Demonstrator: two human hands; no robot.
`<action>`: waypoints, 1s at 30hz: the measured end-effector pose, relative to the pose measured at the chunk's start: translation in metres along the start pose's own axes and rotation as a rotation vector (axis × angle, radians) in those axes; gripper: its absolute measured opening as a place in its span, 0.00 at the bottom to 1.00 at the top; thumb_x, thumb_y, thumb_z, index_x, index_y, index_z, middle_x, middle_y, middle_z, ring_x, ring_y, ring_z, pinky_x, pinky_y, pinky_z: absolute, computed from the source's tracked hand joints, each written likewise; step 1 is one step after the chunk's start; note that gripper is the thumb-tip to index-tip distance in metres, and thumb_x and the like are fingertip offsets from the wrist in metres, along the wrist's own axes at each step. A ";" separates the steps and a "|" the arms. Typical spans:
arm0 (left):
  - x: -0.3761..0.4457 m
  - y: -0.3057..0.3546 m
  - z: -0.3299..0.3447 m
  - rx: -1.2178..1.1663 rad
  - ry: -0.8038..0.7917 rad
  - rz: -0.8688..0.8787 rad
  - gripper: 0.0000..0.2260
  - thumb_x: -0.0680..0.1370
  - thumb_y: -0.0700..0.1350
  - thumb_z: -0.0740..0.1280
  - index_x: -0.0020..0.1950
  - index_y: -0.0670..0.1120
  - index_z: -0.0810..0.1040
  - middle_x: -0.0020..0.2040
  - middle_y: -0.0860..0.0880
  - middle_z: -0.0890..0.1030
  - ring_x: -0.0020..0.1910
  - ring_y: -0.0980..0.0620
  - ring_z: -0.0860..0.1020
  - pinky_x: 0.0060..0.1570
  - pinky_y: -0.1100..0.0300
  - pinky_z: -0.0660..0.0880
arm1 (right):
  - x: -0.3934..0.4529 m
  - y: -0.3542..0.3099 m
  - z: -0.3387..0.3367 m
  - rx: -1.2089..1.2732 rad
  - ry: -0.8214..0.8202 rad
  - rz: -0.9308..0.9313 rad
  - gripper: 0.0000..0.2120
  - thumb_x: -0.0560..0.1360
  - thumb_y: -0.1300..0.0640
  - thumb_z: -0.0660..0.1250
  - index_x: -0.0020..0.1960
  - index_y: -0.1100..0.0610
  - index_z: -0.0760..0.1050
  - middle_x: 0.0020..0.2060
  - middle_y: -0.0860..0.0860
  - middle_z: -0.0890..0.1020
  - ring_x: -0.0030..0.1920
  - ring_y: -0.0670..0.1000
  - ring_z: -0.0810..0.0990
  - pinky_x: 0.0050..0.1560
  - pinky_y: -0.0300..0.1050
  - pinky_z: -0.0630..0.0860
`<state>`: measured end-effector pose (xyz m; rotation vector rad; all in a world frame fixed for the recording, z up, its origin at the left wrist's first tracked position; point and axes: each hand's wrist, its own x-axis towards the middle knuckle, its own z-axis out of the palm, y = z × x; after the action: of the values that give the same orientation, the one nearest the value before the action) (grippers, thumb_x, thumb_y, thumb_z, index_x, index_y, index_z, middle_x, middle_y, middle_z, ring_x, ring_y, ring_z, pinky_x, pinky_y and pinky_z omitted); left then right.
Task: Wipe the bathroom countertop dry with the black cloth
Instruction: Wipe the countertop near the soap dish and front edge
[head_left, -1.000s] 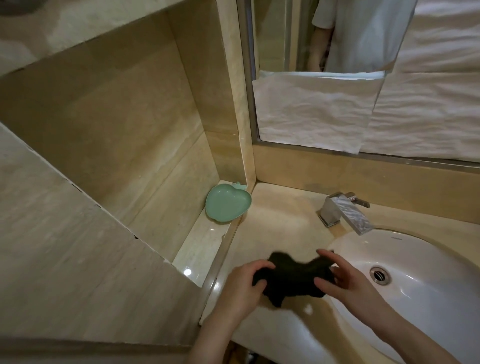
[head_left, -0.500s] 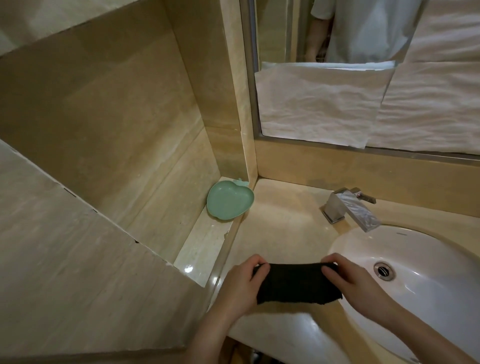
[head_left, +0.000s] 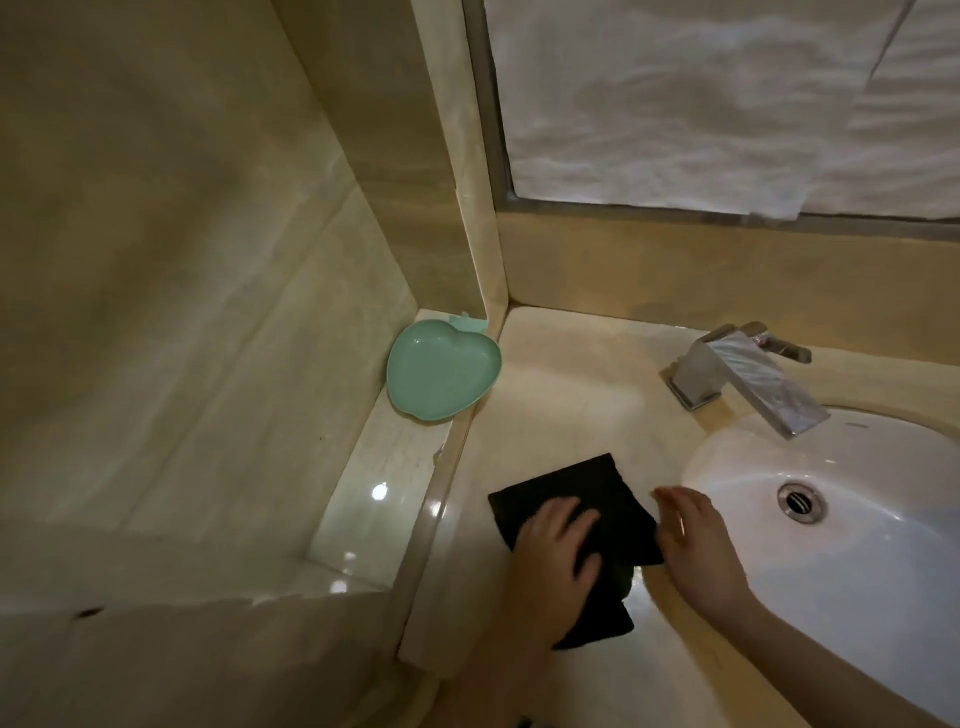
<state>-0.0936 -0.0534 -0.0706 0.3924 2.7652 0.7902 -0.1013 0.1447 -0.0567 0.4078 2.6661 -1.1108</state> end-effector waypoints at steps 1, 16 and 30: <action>0.007 0.000 0.012 0.072 -0.044 0.085 0.24 0.83 0.57 0.56 0.79 0.56 0.61 0.80 0.54 0.59 0.79 0.52 0.54 0.78 0.52 0.47 | -0.001 0.006 0.008 -0.037 0.041 -0.012 0.20 0.78 0.64 0.64 0.70 0.60 0.70 0.68 0.59 0.71 0.68 0.61 0.69 0.67 0.54 0.67; 0.104 -0.033 0.026 0.304 0.287 -0.237 0.25 0.85 0.59 0.49 0.81 0.53 0.56 0.81 0.48 0.56 0.80 0.47 0.53 0.77 0.45 0.54 | 0.030 -0.018 0.040 -0.011 0.201 0.230 0.28 0.82 0.40 0.45 0.79 0.43 0.42 0.78 0.49 0.56 0.67 0.58 0.73 0.57 0.58 0.74; 0.250 -0.025 0.004 0.333 0.369 -0.324 0.27 0.83 0.59 0.50 0.80 0.50 0.59 0.80 0.44 0.59 0.79 0.41 0.57 0.76 0.40 0.54 | 0.047 -0.004 0.060 -0.107 0.246 0.306 0.31 0.77 0.42 0.49 0.78 0.47 0.51 0.74 0.54 0.67 0.61 0.59 0.79 0.40 0.51 0.75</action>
<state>-0.3312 0.0074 -0.1255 -0.1683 3.1918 0.3489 -0.1407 0.1070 -0.1095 0.9484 2.7251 -0.8704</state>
